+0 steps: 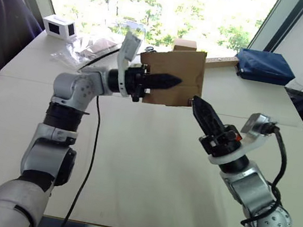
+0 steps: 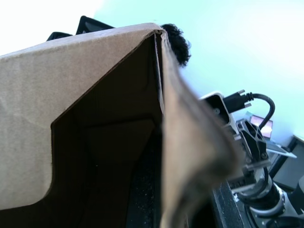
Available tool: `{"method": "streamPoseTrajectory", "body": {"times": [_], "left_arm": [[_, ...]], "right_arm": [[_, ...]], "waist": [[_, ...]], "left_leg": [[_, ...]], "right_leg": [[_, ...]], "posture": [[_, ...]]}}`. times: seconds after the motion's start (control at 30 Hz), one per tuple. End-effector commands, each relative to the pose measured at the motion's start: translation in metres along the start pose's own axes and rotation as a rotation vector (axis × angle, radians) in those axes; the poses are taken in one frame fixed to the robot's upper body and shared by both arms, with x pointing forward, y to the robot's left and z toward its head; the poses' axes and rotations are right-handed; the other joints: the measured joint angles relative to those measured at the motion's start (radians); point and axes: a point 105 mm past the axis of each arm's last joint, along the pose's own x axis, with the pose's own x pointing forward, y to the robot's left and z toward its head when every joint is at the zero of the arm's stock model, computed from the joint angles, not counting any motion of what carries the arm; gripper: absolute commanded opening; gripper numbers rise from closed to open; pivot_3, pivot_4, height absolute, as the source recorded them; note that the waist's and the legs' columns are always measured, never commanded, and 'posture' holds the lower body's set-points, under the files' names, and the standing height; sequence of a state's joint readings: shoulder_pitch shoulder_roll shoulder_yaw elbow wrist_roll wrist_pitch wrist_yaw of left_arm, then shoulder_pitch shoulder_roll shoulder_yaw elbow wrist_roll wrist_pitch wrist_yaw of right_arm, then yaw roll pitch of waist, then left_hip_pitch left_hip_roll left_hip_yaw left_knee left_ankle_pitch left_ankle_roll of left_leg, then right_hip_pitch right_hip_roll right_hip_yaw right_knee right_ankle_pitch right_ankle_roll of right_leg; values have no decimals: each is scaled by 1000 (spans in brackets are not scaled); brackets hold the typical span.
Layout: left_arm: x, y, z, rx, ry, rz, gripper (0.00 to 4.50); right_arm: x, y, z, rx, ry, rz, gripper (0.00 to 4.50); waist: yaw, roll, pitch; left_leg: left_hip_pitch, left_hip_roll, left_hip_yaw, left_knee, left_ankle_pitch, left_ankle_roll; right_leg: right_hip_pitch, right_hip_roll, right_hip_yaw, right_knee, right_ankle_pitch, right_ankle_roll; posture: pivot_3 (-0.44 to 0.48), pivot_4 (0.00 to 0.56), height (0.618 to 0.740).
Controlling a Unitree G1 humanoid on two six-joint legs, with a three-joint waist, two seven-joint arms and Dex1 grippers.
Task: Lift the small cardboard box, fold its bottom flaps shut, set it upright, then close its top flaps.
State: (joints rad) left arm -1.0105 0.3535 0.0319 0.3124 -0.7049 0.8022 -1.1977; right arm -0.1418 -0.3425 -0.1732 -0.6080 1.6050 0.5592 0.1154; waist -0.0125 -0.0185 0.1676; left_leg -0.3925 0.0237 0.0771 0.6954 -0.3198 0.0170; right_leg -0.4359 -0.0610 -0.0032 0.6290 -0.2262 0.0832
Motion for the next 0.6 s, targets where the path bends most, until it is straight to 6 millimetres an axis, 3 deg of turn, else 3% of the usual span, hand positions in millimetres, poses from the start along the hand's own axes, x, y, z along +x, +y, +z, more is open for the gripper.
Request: {"method": "streamPoseTrajectory", "body": {"times": [0.03,0.23,0.33,0.6], "left_arm": [[2,-7,9,42,-4,-29,0],[5,-9,7,33,0,-47,0],[5,-13,7,30,3,-67,0],[5,-17,6,29,8,-69,0]], "right_arm": [[-3,20,20,-45,-56,50,2687],[-8,-20,34,-148,-75,-135,2687],[-4,-31,36,-167,-71,-158,2687],[9,-30,31,-147,-38,-102,2687]], "waist": [[0,0,0],[0,0,0],[0,0,0],[0,0,0]], "left_leg": [[0,0,0,0,0,0],[0,0,0,0,0,0],[0,0,0,0,0,0],[0,1,0,0,0,0]], "right_leg": [[0,0,0,0,0,0],[0,0,0,0,0,0],[0,0,0,0,0,0],[0,1,0,0,0,0]], "posture": [[0,150,740],[0,150,740],[0,150,740],[0,150,740]]}}
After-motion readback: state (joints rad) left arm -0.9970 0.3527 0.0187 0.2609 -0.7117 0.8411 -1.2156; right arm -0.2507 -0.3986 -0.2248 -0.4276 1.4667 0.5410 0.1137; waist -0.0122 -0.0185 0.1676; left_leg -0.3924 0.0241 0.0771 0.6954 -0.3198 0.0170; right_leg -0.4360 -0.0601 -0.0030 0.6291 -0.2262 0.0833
